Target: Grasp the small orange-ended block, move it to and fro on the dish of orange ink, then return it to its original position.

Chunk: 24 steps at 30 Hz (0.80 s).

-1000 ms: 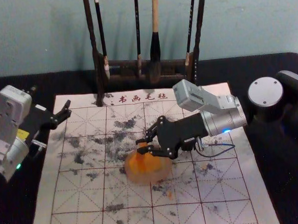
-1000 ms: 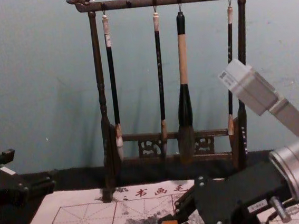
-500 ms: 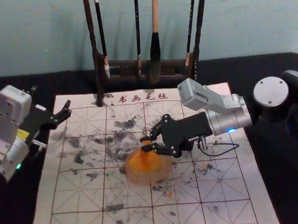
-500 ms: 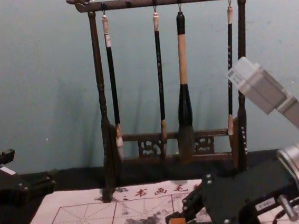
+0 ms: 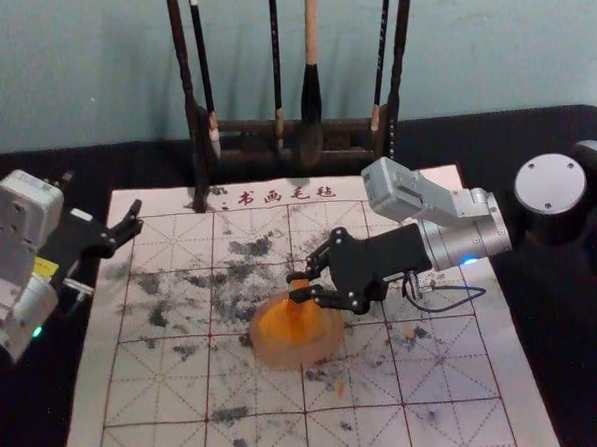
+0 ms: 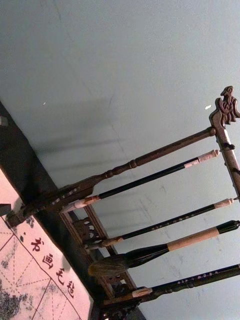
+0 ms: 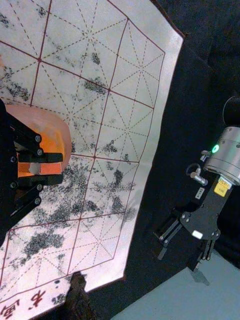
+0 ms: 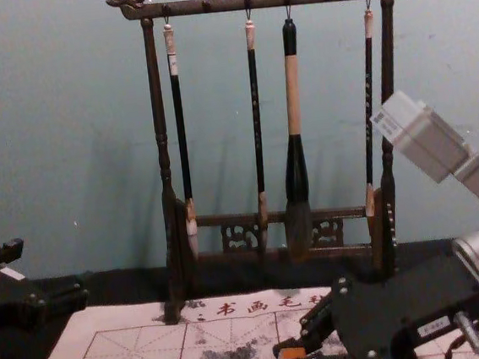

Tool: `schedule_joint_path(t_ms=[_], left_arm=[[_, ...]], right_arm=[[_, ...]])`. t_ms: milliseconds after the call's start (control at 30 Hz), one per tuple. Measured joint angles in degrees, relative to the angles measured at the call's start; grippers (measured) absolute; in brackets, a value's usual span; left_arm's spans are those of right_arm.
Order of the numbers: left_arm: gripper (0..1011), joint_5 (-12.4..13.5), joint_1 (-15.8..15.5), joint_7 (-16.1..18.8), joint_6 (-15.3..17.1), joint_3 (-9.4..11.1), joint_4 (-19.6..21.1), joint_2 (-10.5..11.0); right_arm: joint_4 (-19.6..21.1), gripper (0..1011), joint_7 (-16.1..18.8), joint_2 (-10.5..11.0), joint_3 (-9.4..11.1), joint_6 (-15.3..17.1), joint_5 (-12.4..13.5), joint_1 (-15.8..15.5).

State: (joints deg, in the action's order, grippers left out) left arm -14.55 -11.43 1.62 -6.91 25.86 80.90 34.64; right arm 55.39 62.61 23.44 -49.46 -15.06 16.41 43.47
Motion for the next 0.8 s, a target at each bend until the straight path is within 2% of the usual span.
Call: schedule_joint_path(t_ms=[267,567,800], left_arm=[[1001,0.0,0.0,0.0,0.0,0.0,0.0,0.0],[1001,0.0,0.0,0.0,0.0,0.0,0.0,0.0],[1001,0.0,0.0,0.0,0.0,0.0,0.0,0.0]], right_arm=[[1.9,136,-0.6,0.9,0.4,0.5,0.0,-0.5],[7.8,136,-2.2,3.3,1.5,2.5,1.0,-2.0],[13.6,136,-4.1,6.1,3.0,4.6,2.8,-4.2]])
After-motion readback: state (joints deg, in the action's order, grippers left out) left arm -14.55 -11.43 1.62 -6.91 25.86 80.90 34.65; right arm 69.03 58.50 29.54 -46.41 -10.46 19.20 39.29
